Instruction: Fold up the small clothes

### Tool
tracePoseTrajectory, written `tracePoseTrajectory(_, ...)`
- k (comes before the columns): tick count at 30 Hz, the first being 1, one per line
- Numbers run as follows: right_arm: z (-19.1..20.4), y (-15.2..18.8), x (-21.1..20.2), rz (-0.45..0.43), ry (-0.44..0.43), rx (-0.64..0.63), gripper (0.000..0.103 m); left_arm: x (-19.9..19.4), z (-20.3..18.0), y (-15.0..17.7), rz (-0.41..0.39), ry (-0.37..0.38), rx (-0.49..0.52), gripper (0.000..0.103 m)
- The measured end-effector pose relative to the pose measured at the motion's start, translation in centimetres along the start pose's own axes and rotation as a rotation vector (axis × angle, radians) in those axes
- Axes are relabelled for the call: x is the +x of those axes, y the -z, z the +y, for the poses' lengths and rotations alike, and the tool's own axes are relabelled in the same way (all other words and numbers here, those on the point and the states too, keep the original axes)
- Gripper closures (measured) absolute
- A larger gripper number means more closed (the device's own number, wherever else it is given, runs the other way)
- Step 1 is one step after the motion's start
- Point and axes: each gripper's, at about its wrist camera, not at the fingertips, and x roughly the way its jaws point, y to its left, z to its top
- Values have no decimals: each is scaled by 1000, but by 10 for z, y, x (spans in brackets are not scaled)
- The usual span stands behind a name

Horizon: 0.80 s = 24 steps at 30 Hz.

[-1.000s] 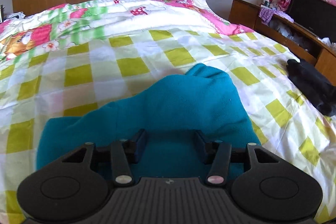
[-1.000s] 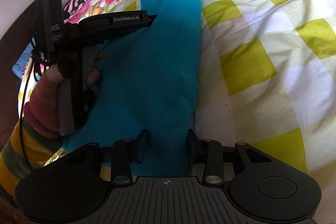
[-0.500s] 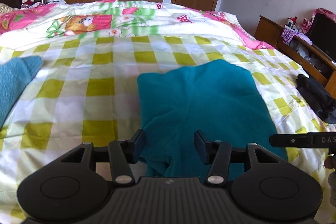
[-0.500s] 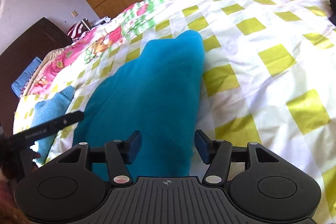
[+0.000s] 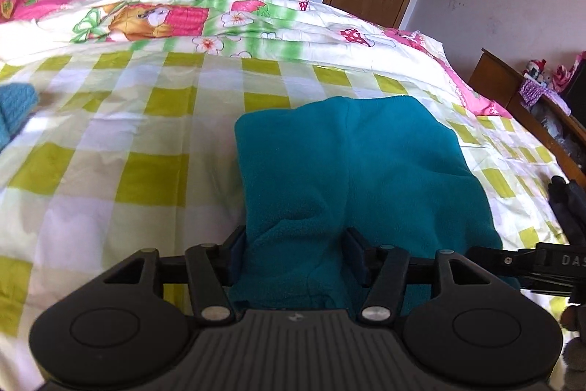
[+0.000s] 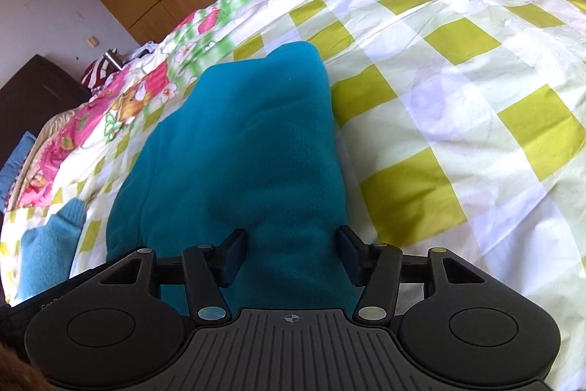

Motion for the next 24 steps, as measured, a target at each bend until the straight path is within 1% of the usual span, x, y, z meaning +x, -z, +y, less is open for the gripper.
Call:
tracePoseTrajectory(2, 3, -2, -6, -3, 5, -3, 50, -9, 0, 2, 8, -9, 13, 33)
tracePoseTrajectory(4, 6, 2, -23, -32, 11, -32, 51, -29, 1, 13, 8, -49, 32, 33)
tracePoseTrajectory(7, 16, 20, -59, -104, 40, -116, 50, -58, 3, 32, 17, -93, 48, 33)
tracePoseTrajectory(8, 18, 29, -68, -119, 38, -140, 47, -63, 2, 38, 35, -110, 58, 33)
tracePoseTrajectory(9, 21, 39, -73, -119, 33, -166, 47, -66, 0, 45, 58, -129, 70, 32)
tracePoseTrajectory(10, 26, 50, -74, -94, 41, -219, 48, -68, -2, 51, 73, -146, 79, 32)
tracePoseTrajectory(12, 32, 67, -62, -18, 95, -288, 49, -73, -5, 60, 95, -171, 93, 32)
tracePoseTrajectory(13, 31, 70, -57, 10, 115, -277, 51, -79, -8, 61, 88, -182, 101, 32)
tracePoseTrajectory(14, 29, 70, -58, 9, 114, -254, 51, -86, -11, 60, 77, -189, 102, 33)
tracePoseTrajectory(17, 32, 69, -82, -61, 88, -220, 50, -101, -16, 57, 72, -180, 63, 33)
tracePoseTrajectory(19, 37, 75, -96, -82, 58, -234, 50, -108, -24, 58, 64, -200, 58, 32)
tracePoseTrajectory(20, 40, 79, -101, -90, 58, -250, 50, -111, -28, 60, 64, -208, 60, 31)
tracePoseTrajectory(22, 45, 90, -106, -94, 63, -283, 50, -117, -35, 66, 59, -202, 66, 30)
tracePoseTrajectory(24, 45, 98, -106, -81, 69, -277, 50, -121, -41, 74, 59, -193, 63, 26)
